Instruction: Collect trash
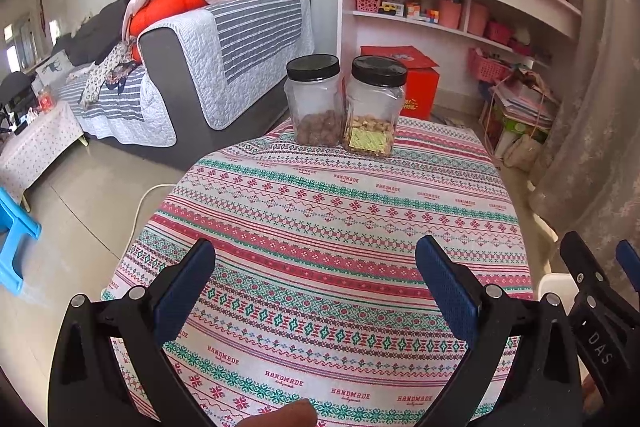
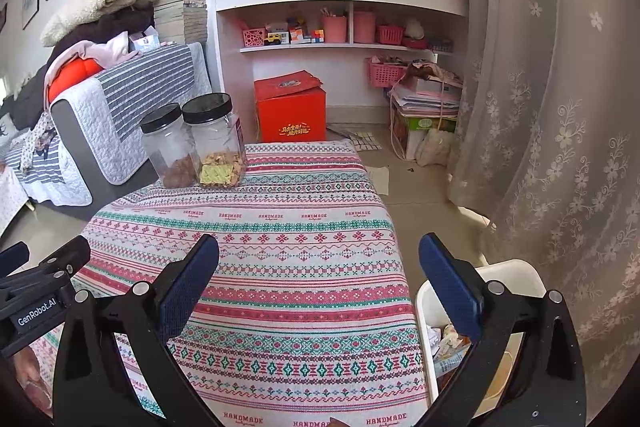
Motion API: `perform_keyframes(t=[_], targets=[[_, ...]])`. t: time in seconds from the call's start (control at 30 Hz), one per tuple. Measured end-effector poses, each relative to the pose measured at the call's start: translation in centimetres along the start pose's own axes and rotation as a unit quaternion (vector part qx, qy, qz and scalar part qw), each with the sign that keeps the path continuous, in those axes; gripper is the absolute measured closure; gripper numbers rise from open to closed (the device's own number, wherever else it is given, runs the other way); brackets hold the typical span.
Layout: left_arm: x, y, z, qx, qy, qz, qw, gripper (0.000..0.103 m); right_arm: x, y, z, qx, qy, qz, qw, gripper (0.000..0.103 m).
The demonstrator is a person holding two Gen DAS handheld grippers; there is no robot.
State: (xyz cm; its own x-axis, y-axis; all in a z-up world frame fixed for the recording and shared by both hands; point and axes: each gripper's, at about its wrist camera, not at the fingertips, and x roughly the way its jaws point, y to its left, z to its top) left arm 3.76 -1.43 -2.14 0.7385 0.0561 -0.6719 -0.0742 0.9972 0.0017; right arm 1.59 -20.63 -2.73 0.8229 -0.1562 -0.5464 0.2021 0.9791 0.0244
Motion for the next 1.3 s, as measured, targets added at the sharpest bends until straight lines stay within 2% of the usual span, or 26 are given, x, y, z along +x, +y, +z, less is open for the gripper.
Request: perform_keyframes(t=[1.3], targets=[[0.08, -0.01, 0.0, 0.002, -0.005, 0.004, 1.0, 0.006, 0.25, 0.47, 0.1, 0.004, 0.008, 0.005, 1.0, 0.007]])
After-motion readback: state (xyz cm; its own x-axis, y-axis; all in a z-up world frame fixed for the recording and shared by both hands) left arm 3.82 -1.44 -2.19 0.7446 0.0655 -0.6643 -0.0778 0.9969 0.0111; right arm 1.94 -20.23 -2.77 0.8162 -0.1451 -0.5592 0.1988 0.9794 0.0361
